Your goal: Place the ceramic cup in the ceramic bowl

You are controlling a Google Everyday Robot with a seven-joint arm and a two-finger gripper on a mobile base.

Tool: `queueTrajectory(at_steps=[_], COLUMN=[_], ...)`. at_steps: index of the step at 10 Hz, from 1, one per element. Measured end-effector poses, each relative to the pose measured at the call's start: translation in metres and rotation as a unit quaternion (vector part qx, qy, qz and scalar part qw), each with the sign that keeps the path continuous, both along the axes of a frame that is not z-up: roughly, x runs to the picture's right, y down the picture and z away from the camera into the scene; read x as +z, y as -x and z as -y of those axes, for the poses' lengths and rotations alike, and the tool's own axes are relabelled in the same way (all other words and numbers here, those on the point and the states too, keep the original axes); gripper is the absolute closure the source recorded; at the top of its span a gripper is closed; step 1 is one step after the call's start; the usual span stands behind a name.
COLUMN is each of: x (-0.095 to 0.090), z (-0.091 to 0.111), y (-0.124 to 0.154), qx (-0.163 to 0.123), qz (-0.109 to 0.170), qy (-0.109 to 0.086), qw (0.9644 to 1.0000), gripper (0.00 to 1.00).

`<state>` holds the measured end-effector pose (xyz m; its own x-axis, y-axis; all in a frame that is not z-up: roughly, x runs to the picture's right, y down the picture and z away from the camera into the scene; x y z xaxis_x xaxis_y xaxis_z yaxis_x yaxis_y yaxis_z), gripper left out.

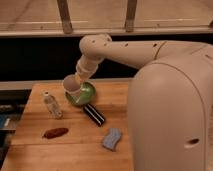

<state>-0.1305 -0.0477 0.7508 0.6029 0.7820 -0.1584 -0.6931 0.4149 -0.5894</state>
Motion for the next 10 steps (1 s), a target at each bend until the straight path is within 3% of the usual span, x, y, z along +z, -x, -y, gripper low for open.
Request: queueTrajectory(at_steps=[6, 10], x=[0.038, 0.039], z=[0.006, 0.006], y=[0.000, 0.000], qx=[-0.012, -0.012], qz=[0.035, 0.037], qy=[-0.033, -0.036], qw=[0.9988, 0.9986], gripper=[1.00, 1.00])
